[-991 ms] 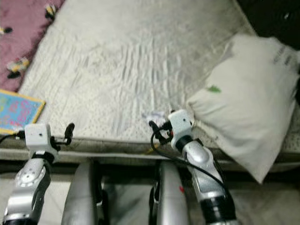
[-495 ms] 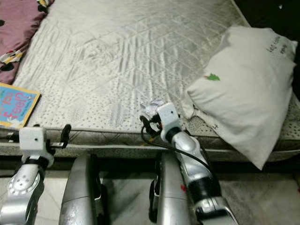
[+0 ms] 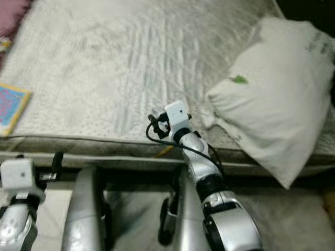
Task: Clean up the room
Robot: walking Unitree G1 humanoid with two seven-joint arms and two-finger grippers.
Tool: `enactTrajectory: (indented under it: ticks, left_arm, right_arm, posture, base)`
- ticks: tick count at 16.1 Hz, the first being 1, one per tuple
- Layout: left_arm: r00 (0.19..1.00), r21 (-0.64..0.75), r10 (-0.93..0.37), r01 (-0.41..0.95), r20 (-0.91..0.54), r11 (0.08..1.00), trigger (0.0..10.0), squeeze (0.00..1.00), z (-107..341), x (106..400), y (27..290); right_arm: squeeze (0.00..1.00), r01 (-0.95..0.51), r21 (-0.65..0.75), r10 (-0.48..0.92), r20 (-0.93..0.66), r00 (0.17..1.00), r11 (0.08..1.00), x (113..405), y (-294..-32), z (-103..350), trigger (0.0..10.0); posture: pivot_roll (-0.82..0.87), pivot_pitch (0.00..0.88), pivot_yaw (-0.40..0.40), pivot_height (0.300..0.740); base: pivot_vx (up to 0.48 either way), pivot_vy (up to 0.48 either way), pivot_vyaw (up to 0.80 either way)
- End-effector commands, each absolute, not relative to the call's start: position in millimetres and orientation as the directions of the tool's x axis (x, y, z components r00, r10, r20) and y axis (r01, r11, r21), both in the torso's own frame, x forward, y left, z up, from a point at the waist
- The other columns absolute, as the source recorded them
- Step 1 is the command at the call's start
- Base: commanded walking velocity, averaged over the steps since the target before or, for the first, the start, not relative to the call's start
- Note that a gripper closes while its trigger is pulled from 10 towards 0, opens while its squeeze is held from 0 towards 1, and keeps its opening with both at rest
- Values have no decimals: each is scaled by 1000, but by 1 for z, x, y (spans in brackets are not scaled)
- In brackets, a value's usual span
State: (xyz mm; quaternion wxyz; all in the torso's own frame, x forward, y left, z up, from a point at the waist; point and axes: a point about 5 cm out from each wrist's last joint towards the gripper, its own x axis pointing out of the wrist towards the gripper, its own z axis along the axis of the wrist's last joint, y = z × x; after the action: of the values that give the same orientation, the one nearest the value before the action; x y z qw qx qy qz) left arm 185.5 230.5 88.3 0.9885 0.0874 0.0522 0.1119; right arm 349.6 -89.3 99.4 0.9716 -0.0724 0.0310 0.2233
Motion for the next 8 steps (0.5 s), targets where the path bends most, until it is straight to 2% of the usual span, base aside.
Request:
enactTrajectory:
  ticks: [1,4,8]
  left_arm:
    - [965,193,244,-223,-92,955,10000,0,89,181,231]
    - [969,192,218,-195,-111,962,10000,0,90,173,226]
    - [966,188,225,-199,-125,962,10000,0,91,164,225]
  right_arm:
    - [0,-435,-128,425,-99,900,891,350,-90,97,10000]
    - [0,-394,-195,384,-88,919,898,360,-92,105,10000]
    - [0,-368,-199,350,-119,929,908,369,-83,110,10000]
  posture:
    - [223,308,-141,532]
    - [197,367,-162,532]
    - [197,382,-171,532]
  base:
    - [0,0,0]
    - [0,0,0]
    - [0,0,0]
